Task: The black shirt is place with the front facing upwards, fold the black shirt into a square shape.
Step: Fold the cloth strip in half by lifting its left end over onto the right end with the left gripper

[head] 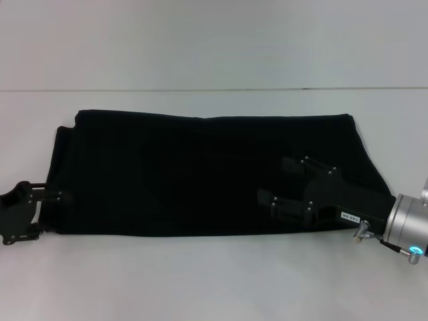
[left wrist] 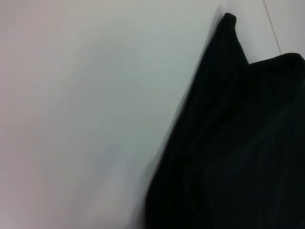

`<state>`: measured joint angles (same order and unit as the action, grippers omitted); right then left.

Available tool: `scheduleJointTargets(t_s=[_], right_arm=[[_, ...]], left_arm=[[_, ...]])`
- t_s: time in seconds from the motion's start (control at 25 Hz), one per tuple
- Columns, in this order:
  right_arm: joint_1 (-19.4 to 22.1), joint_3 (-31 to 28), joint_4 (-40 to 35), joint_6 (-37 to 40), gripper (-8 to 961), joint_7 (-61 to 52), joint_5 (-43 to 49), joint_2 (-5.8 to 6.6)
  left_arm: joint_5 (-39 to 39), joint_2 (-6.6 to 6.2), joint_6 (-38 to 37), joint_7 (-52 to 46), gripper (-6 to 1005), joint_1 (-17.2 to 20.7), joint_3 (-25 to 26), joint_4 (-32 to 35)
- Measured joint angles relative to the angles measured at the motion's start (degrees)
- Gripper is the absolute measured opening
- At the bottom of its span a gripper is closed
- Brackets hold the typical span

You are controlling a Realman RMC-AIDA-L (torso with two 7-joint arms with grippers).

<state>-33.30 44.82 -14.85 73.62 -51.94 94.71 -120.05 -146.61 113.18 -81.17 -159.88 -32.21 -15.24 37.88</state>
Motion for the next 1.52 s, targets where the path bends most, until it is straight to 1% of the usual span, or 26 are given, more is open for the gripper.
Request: scheduleJointTargets(t_s=[0.08,0.28,0.4,0.64,0.88,1.08,1.52], right_arm=[[0.04,0.00,0.00,0.04,924,0.00,0.01,0.00],[0.08,0.00,0.00,0.20,924,0.00,-0.01,0.07],[0.04,0.00,0.00,0.21,924,0.00,-0.03,0.09],[-0.01,-0.10,-0.01,0.48,924,0.00,-0.06,0.09],[-0.04,-0.27,-0.39,0.71,925,0.00,-0.06,0.09],[-0.26,-0.37,-0.41,0.74,925,0.00,-0.06,0.09],[-0.39,-0.52,-0.44,0.73,925,0.00,-0.06,0.01]], left_arm=[[-0.22,-0.15,-0.21,0.06,861,-0.25,-0.05,0.11],[-0.47,-0.19,0.11,-0.20,654,-0.66,-1.68,-0.05],[-1.31,-0.19,0.48,-0.31,416,-0.80,-2.27,-0.05],[-2.65,-0.16,1.23,-0.07,177,-1.41,-2.97,0.21],[-2.70,-0.19,1.54,0.33,89,-2.09,-4.40,0.34],[-2.41,-0.23,1.56,1.99,16,-2.27,-4.54,0.36],[-2.13,-0.33,0.98,3.03,15,-1.97,-3.66,0.73]])
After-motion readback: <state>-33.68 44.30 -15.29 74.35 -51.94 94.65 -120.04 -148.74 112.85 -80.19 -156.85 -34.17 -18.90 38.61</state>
